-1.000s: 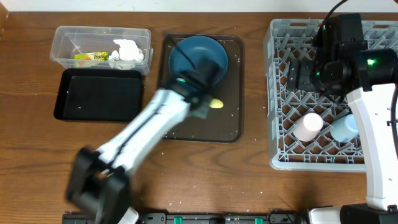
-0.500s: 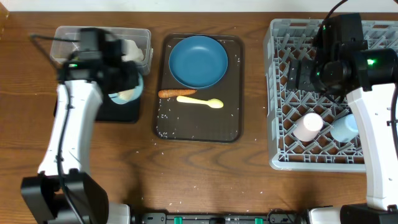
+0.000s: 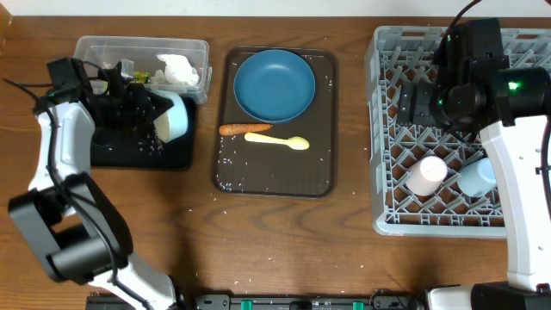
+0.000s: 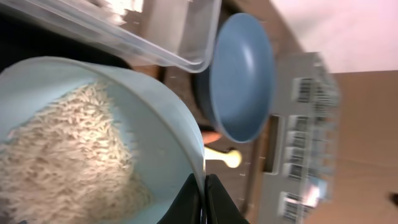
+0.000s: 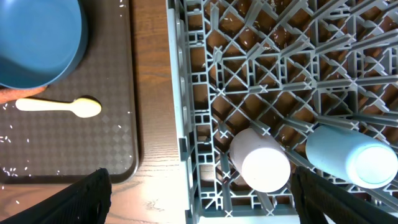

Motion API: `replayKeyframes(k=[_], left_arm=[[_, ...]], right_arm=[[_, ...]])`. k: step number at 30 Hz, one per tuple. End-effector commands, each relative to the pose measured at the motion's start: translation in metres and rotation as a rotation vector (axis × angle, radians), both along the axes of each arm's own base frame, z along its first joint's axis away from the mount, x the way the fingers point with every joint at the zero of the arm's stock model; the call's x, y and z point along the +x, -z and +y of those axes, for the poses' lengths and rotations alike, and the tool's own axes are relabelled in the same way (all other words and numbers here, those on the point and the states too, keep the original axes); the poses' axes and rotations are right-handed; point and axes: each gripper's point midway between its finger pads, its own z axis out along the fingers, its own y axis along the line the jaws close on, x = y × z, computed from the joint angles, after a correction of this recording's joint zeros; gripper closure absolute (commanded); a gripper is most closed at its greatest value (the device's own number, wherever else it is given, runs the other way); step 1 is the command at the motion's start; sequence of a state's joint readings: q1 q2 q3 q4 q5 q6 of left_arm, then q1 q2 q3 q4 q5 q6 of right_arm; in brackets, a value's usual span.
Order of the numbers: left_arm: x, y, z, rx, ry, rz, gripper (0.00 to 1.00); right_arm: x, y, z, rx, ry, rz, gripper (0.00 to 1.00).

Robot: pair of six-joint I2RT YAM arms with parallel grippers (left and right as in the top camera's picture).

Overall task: Sort waste into correct bins and load items into the dishwasher rack
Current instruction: 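Carry the rice bowl left and tip the rice into the black tray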

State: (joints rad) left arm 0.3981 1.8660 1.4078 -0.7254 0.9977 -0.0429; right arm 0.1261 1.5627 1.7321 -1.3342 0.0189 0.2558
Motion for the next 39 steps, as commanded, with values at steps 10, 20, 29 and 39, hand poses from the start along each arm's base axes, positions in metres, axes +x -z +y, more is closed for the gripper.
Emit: replayKeyframes(k=[10, 20, 29, 39], left_arm=[[-0.003, -0.033, 0.026, -0.209, -0.031, -0.116, 0.94], [-0.006, -0.052, 0.023, -0.332, -0.014, -0.161, 0.94], [-0.01, -0.066, 0.04, -0.423, -0.055, -0.178, 0.94], [-0.008, -0.085, 0.053, -0.513, -0.069, -0.209, 0.94]], right_arm=[[0.002, 0.004, 0.001, -0.009, -0.005, 0.005, 0.1], [-0.001, 0.01, 0.001, -0.011, -0.005, 0.024, 0.1], [-0.001, 0.01, 0.001, -0.012, -0.006, 0.026, 0.1], [-0.002, 0.011, 0.001, -0.012, -0.009, 0.029, 0.09]])
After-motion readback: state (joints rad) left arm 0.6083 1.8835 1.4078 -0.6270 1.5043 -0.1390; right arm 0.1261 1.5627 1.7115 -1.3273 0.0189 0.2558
